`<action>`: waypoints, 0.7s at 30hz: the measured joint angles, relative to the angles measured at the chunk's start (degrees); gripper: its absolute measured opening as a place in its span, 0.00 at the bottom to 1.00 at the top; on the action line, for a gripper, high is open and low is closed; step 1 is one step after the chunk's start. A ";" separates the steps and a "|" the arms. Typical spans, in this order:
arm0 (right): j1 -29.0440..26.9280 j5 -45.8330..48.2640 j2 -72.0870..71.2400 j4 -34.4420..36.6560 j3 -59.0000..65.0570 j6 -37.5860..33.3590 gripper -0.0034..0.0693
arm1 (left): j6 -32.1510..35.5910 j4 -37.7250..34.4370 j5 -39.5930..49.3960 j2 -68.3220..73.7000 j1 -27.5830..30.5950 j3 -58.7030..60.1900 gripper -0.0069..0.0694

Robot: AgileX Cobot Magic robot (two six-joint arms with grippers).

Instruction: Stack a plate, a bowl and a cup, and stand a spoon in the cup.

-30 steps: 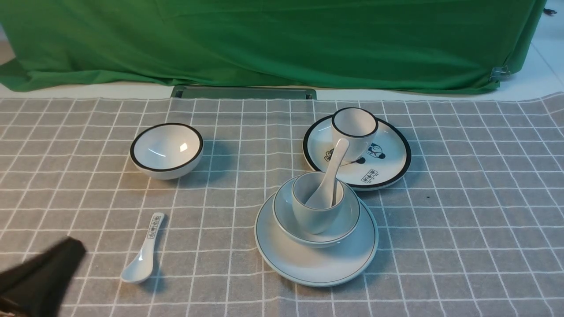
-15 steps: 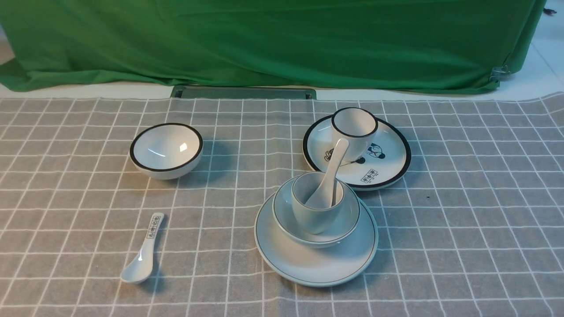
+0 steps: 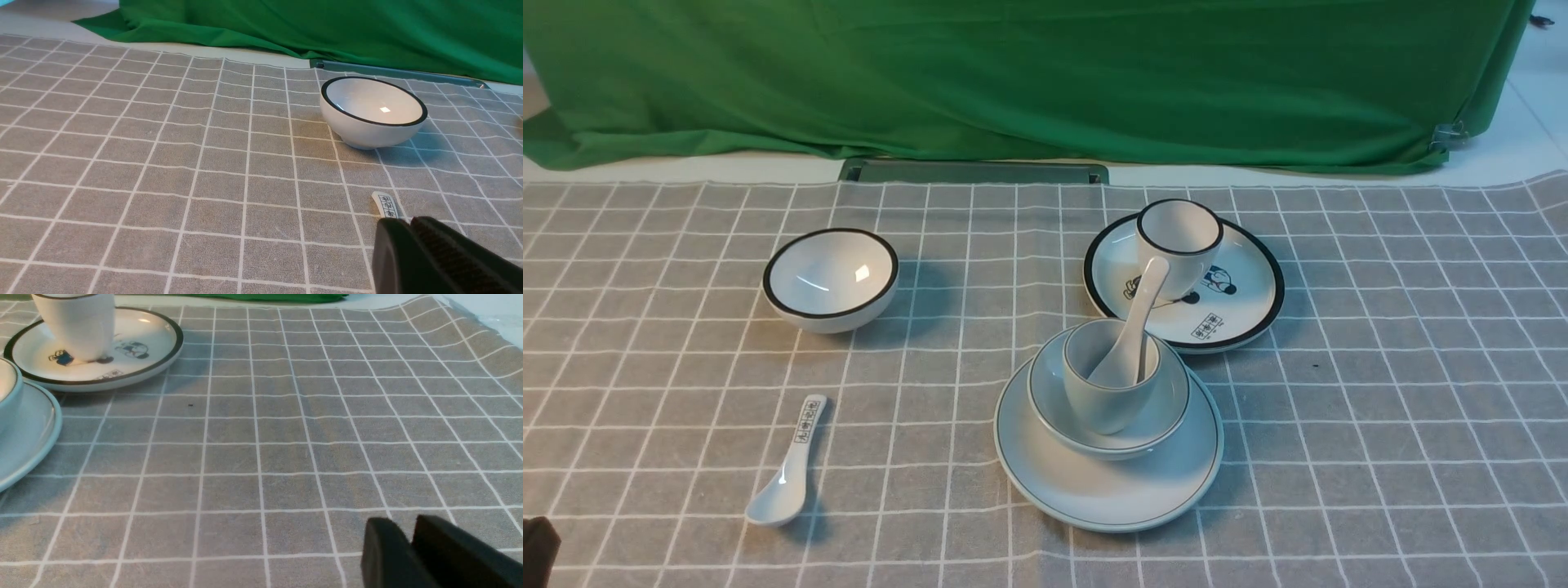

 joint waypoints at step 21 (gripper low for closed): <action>0.00 0.00 0.00 0.00 0.00 0.00 0.29 | 1.36 -0.20 -0.23 0.00 0.00 0.00 0.11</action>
